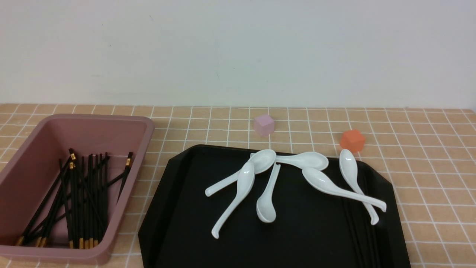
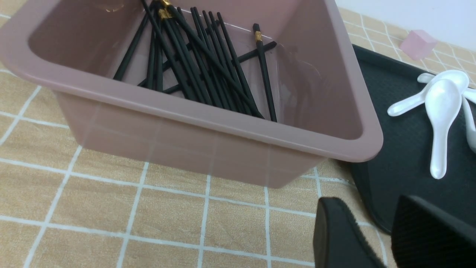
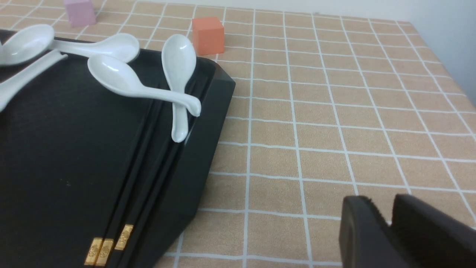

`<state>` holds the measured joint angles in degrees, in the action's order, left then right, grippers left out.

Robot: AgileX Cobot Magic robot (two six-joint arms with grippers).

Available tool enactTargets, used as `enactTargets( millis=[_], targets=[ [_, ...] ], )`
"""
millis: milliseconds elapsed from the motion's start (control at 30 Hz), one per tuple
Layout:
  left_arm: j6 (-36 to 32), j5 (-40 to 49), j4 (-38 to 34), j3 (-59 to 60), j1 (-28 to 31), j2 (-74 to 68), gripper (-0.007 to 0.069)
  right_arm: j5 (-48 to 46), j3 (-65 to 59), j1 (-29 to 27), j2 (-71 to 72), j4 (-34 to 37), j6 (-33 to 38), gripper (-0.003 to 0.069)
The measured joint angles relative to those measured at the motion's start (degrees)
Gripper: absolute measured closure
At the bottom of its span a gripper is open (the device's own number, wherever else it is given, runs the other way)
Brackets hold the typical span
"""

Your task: On brown tablecloth take chopsticks from black tray and put them in box.

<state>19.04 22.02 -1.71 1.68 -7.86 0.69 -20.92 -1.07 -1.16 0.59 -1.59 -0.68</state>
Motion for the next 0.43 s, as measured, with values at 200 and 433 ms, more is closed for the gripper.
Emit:
enactTargets(
  millis=[200,433],
  targets=[
    [0.0,0.0,0.0,0.0,0.0,0.0,0.0385,0.0,0.0,0.0,0.0,0.0,0.0,0.0503],
    [0.0,0.0,0.0,0.0,0.0,0.0,0.0385,0.0,0.0,0.0,0.0,0.0,0.1,0.0497]
  ],
)
